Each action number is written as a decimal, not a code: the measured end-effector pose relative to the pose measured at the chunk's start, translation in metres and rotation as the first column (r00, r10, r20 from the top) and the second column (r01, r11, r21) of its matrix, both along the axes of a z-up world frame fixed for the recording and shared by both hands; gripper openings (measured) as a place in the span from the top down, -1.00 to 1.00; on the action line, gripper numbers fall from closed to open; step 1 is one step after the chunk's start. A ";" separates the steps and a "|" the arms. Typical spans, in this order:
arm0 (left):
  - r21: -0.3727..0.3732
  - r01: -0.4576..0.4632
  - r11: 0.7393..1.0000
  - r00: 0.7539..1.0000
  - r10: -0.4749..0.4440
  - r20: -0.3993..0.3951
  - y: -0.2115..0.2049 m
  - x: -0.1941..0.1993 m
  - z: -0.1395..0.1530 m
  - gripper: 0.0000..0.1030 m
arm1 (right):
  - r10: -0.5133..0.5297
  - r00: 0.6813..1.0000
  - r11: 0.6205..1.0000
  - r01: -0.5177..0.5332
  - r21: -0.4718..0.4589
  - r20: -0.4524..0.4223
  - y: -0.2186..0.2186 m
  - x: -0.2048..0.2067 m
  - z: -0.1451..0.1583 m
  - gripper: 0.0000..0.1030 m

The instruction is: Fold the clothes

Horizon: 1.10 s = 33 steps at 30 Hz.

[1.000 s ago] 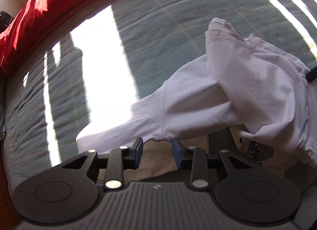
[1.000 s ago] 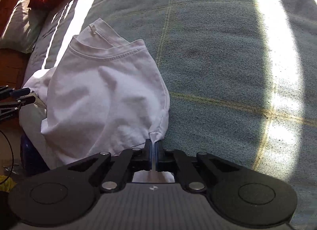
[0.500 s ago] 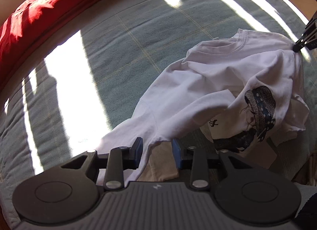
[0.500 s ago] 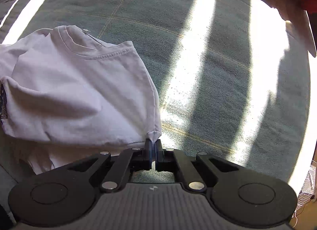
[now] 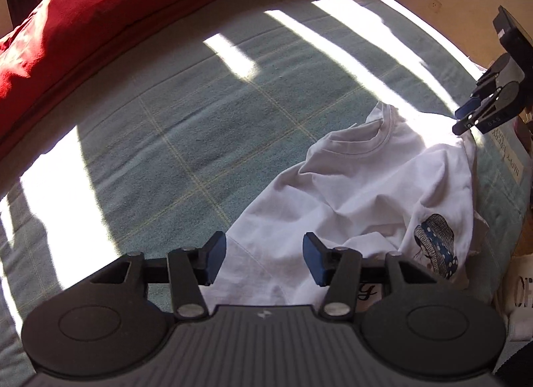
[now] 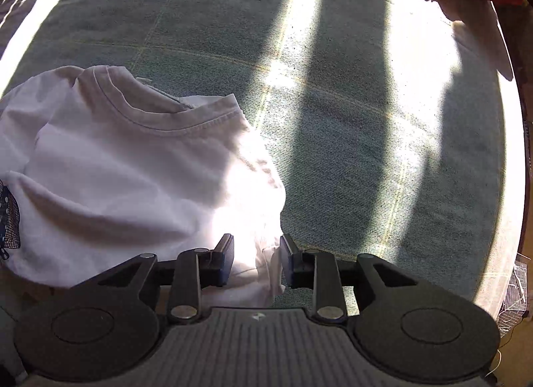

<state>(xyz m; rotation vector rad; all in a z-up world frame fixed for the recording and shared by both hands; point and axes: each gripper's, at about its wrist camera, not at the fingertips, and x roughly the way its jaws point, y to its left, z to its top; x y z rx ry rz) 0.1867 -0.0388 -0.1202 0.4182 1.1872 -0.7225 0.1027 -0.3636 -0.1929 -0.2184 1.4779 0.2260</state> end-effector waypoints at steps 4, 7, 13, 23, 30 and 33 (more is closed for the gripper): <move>-0.028 0.011 1.000 0.996 -0.013 -0.091 -0.008 0.031 -0.034 -0.01 | -0.026 0.999 0.997 0.024 0.070 0.035 -0.004 0.011 0.007 0.10; -0.025 0.033 0.999 0.987 -0.037 -0.156 -0.012 0.046 -0.062 -0.01 | -0.036 0.998 0.993 0.030 0.111 0.051 -0.007 0.019 0.005 -0.04; -0.034 0.071 0.997 0.949 -0.078 -0.305 -0.019 0.067 -0.111 -0.02 | -0.042 0.999 0.987 0.037 0.159 0.028 -0.016 0.034 -0.027 -0.16; 0.027 0.103 0.994 0.938 -0.089 -0.336 -0.029 0.050 -0.118 0.50 | 0.051 0.994 0.965 -0.025 0.261 -0.095 -0.003 0.035 -0.049 0.84; 0.051 -0.001 0.999 0.982 0.010 -0.189 -0.005 0.033 -0.075 0.88 | 0.123 0.992 0.971 -0.128 0.204 0.038 0.020 0.039 -0.013 0.88; 0.054 -0.107 0.993 0.987 0.112 -0.118 0.019 0.043 -0.048 0.89 | 0.142 0.984 0.971 -0.160 0.179 0.110 0.028 0.054 0.002 0.88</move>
